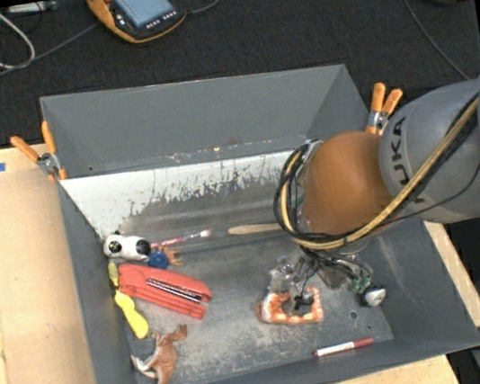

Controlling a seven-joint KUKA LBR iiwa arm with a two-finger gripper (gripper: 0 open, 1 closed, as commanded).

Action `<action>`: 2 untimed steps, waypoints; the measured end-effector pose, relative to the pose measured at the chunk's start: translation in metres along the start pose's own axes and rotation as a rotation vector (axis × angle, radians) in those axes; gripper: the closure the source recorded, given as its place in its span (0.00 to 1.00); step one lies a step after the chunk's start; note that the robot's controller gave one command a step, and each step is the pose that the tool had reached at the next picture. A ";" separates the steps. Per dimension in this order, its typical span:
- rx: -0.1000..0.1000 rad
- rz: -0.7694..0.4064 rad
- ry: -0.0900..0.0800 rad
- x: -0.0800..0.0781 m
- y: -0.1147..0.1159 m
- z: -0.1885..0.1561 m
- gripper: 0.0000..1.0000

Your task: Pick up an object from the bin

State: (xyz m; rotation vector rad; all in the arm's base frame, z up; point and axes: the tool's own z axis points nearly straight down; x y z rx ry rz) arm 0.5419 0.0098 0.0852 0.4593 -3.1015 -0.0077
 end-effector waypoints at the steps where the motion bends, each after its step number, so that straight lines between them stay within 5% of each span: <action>1: 0.000 0.000 0.000 0.000 0.000 0.000 1.00; 2: -0.004 -0.020 0.010 0.004 -0.002 -0.030 1.00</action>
Offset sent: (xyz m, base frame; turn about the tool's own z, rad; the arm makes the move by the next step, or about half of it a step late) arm -0.0001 -0.0194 0.1342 -0.0673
